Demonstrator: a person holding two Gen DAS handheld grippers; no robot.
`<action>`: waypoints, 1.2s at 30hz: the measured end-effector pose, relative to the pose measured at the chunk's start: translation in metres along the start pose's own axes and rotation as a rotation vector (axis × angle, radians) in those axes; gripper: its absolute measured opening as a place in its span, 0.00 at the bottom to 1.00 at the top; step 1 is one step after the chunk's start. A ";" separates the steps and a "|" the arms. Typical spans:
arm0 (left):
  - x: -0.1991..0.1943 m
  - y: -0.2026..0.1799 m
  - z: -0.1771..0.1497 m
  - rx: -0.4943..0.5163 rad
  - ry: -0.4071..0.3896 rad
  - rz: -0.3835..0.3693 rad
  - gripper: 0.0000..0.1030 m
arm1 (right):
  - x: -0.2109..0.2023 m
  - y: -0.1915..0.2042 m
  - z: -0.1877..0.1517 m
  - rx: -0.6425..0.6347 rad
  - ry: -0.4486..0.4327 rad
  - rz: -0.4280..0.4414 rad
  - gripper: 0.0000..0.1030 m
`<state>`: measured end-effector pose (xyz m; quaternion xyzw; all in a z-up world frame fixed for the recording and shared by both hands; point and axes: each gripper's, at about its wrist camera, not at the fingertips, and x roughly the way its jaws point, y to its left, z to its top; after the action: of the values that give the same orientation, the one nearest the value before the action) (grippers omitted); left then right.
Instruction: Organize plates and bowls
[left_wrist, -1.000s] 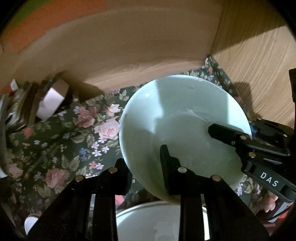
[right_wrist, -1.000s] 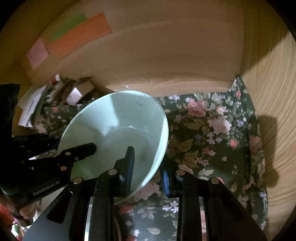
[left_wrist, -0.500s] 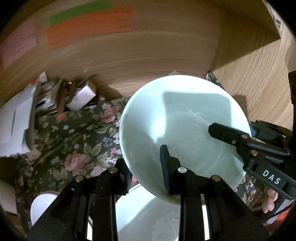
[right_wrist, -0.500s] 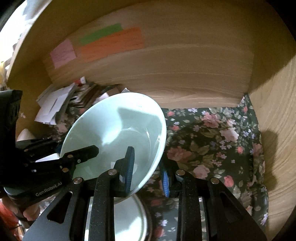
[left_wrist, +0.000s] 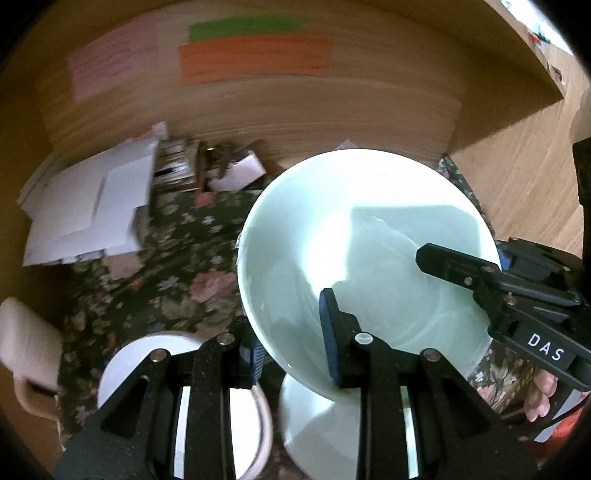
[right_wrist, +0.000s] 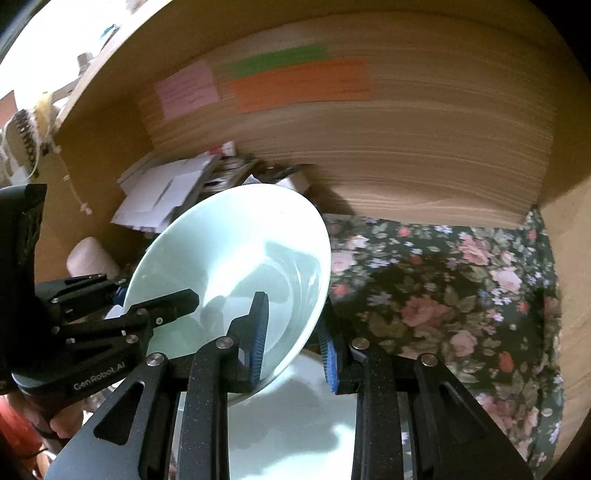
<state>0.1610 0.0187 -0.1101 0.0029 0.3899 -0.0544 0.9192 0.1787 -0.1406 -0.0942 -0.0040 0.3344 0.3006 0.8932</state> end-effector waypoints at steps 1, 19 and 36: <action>-0.004 0.005 -0.003 -0.009 -0.003 0.008 0.26 | 0.001 0.004 0.000 -0.010 0.003 0.006 0.23; -0.039 0.073 -0.051 -0.129 -0.010 0.099 0.26 | 0.027 0.074 -0.007 -0.102 0.052 0.126 0.23; -0.043 0.116 -0.095 -0.229 0.035 0.117 0.26 | 0.059 0.111 -0.028 -0.136 0.153 0.181 0.23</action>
<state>0.0748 0.1426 -0.1498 -0.0787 0.4087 0.0442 0.9082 0.1378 -0.0240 -0.1299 -0.0573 0.3795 0.4009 0.8318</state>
